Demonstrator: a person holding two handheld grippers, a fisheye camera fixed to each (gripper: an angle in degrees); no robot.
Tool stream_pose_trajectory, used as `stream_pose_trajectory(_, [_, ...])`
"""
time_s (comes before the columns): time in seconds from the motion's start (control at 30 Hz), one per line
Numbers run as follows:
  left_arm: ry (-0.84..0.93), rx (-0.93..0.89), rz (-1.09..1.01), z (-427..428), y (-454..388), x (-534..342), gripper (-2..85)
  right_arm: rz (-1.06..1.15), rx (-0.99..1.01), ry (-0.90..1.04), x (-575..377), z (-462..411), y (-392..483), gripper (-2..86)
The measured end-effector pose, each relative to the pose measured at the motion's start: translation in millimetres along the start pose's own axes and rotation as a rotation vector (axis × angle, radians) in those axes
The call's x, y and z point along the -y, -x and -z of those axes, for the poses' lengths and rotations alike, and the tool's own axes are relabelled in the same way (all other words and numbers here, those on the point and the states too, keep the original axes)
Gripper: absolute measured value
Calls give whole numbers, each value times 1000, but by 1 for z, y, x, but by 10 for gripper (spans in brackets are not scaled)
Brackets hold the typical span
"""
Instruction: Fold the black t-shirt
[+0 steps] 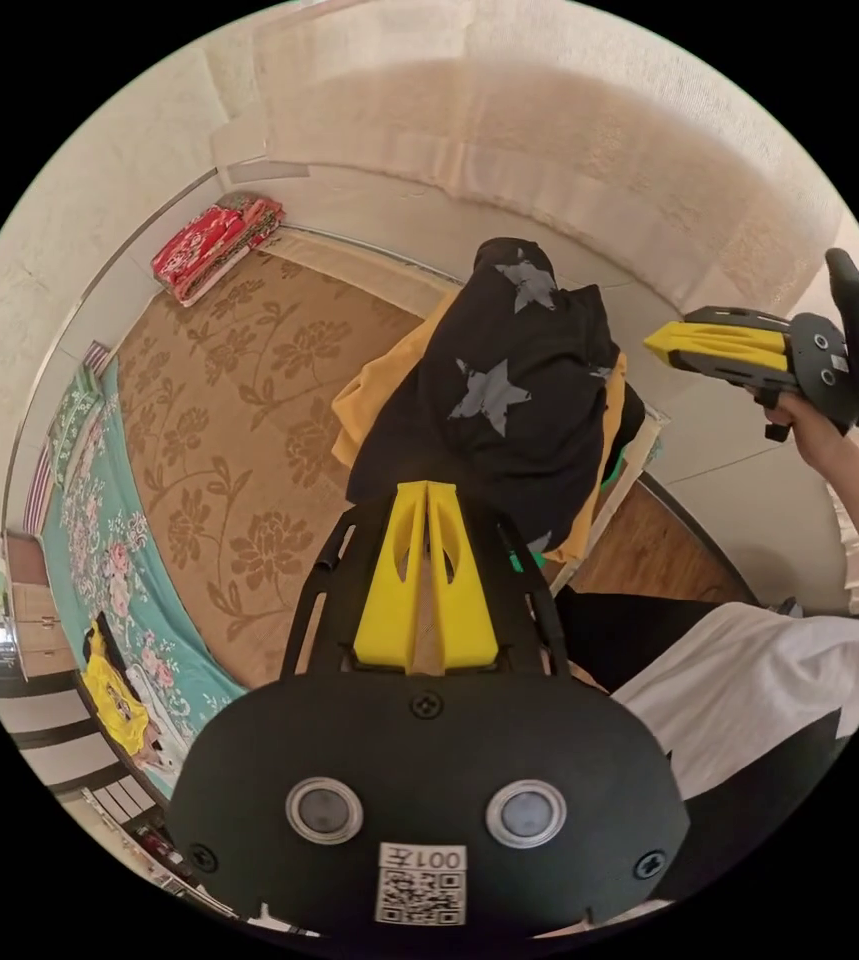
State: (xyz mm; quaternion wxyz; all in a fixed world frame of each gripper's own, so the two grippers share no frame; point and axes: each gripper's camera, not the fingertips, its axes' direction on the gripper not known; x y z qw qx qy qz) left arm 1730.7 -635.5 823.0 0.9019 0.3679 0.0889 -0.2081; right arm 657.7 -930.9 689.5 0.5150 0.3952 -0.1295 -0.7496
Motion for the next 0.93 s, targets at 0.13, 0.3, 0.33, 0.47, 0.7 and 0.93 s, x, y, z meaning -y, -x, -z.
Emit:
stream_pose_trajectory(0.13, [-24, 19, 22, 66, -27, -55, -10, 25, 44, -1, 26, 4, 46, 1])
stream_pose_trajectory(0.3, [-117, -4, 117, 179, -62, -159, -9, 14, 33, -193, 50, 67, 128, 5])
stream_pose_trajectory(0.33, [-129, 2, 161, 210, -69, -193, -10, 14, 66, -235, 50, 77, 138, 6])
stream_pose_trajectory(0.47, [-149, 117, 330, 326, -90, -329, -10, 106, 363, -356, 63, 129, 215, 17])
stream_pose_trajectory(0.7, [-169, 393, 631, 519, -104, -532, -10, 292, 433, -669, 147, 196, 383, 50])
stream_pose_trajectory(0.93, [-205, 413, 1024, 689, -90, -703, -10, 525, 556, -734, 276, 241, 537, 75])
